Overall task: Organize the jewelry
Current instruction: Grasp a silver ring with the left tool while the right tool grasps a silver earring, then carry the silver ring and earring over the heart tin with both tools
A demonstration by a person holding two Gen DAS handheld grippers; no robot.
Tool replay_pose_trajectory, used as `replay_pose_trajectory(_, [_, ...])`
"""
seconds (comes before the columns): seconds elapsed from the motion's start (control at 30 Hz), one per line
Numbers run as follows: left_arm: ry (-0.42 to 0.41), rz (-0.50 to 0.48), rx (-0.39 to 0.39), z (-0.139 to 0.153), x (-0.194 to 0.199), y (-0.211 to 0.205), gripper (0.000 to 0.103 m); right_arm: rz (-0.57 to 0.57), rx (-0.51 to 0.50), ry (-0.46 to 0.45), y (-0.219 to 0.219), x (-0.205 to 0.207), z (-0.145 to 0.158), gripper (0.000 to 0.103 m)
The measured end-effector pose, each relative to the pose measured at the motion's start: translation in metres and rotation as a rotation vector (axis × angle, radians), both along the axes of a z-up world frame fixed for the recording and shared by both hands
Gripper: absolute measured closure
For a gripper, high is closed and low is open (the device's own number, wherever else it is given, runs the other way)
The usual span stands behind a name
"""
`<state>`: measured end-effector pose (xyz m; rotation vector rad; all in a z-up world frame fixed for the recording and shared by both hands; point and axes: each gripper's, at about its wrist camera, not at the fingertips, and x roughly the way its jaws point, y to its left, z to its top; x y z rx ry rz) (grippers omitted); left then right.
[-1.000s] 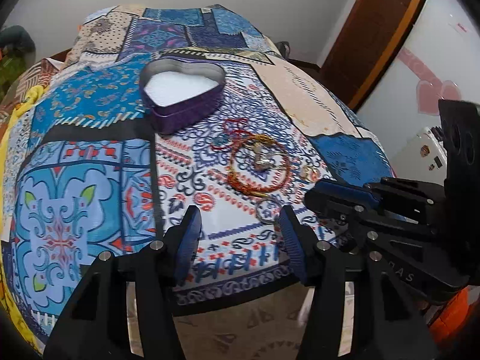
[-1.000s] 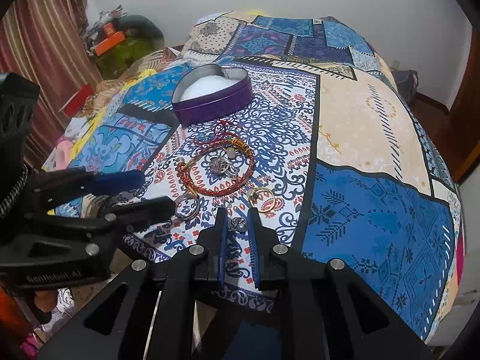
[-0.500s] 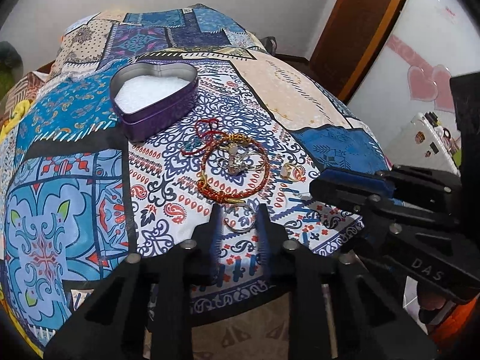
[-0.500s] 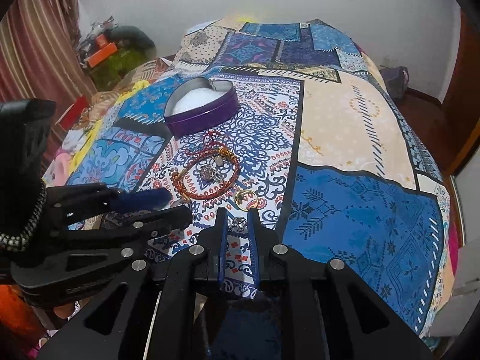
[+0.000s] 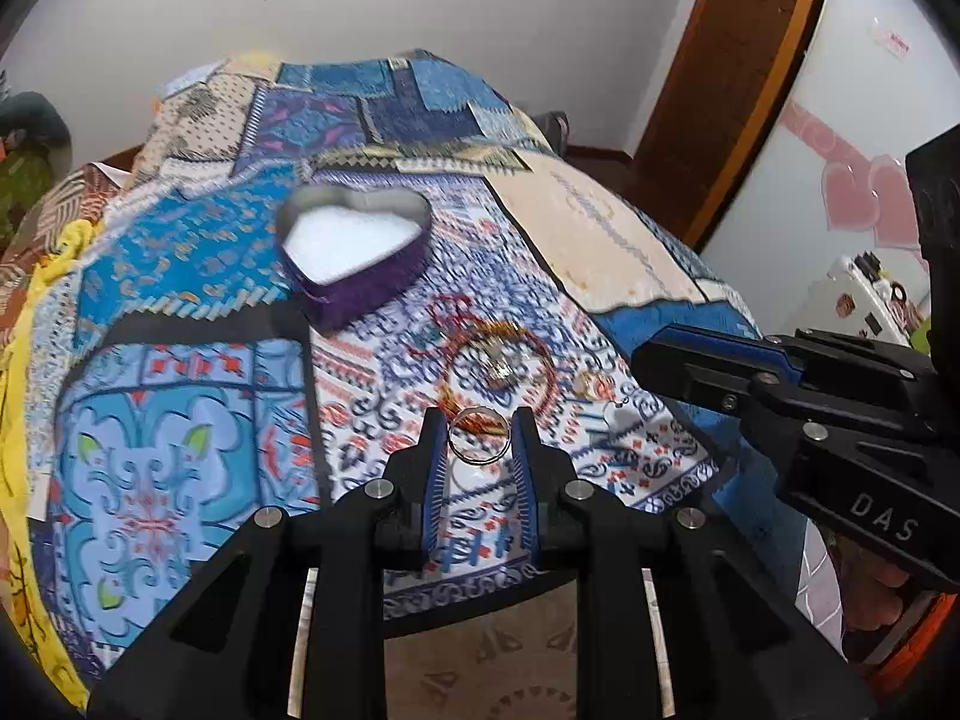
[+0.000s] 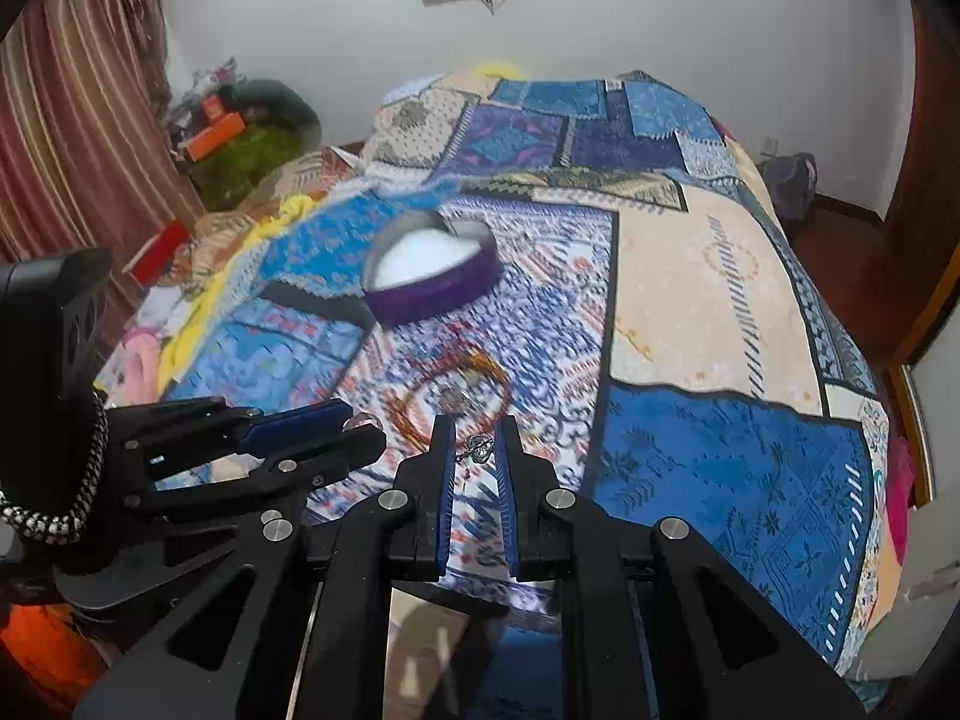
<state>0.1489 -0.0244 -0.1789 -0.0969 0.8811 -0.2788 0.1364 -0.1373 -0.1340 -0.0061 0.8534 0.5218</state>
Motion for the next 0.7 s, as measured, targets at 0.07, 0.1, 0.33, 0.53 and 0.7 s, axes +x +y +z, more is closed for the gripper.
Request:
replay_pose_trajectory(0.07, [-0.02, 0.016, -0.001, 0.007, -0.001, 0.007, 0.082, 0.003, 0.005, -0.016, 0.004, -0.001, 0.006, 0.091])
replay_pose_trajectory(0.1, [-0.031, 0.025, 0.0, 0.011, -0.001, 0.01, 0.082, 0.005, 0.006, -0.025, 0.006, 0.0, 0.01, 0.091])
replay_pose_trajectory(0.33, [-0.112, 0.079, 0.0, 0.037, 0.004, 0.035, 0.082, 0.015, 0.009, -0.095, 0.018, 0.006, 0.033, 0.091])
replay_pose_trajectory(0.53, [-0.163, 0.108, 0.008, 0.05, 0.014, 0.048, 0.082, 0.013, 0.013, -0.148, 0.026, 0.018, 0.049, 0.091])
replay_pose_trajectory(0.7, [-0.19, 0.127, 0.016, 0.055, 0.026, 0.058, 0.082, 0.017, 0.011, -0.179, 0.037, 0.03, 0.056, 0.091])
